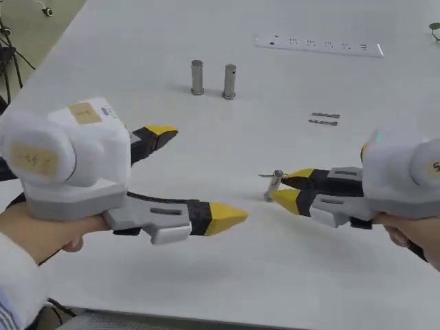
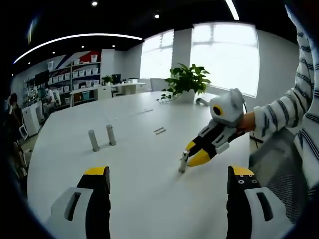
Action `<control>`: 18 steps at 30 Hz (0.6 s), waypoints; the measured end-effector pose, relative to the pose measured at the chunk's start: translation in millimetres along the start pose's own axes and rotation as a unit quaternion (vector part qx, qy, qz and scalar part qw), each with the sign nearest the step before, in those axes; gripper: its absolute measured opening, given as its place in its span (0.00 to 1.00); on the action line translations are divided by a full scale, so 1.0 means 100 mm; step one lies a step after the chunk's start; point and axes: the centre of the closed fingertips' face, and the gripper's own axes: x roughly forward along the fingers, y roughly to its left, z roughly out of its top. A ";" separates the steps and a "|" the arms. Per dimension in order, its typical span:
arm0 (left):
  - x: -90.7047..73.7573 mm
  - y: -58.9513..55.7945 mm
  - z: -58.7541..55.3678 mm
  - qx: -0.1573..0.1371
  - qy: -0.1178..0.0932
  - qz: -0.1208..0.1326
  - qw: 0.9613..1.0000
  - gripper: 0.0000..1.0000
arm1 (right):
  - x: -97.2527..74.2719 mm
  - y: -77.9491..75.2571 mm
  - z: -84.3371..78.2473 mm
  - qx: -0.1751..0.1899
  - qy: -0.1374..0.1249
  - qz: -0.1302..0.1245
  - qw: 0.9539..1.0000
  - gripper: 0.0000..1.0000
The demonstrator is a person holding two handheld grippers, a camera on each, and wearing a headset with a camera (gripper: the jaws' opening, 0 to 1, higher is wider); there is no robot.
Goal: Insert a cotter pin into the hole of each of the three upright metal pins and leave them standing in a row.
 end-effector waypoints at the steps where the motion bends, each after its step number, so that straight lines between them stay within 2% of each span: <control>1: -0.02 0.01 0.01 -0.003 -0.004 0.002 1.000 0.99 | 0.01 0.01 0.00 0.000 0.001 0.000 1.000 0.11; 5: -0.11 0.02 0.08 -0.016 -0.023 0.009 1.000 0.99 | 0.04 0.00 -0.02 0.000 0.006 -0.005 1.000 0.11; 8: -0.14 0.04 0.07 -0.019 -0.023 0.017 0.999 0.99 | 0.06 -0.04 0.00 0.010 0.001 -0.012 1.000 0.11; 10: -0.15 0.05 0.05 -0.031 -0.025 0.021 0.999 0.99 | 0.06 -0.05 0.03 0.019 -0.008 -0.014 1.000 0.11; 13: -0.17 0.06 0.00 -0.033 -0.017 0.027 0.999 0.99 | 0.06 -0.05 0.04 0.020 -0.011 -0.015 1.000 0.09; 15: -0.21 0.04 -0.03 -0.021 -0.005 0.030 0.999 0.99 | 0.06 -0.04 0.04 0.021 -0.010 -0.013 1.000 0.07; 18: -0.24 0.02 0.00 -0.015 -0.005 0.032 0.999 0.99 | 0.06 -0.03 0.04 0.028 -0.012 -0.011 0.999 0.06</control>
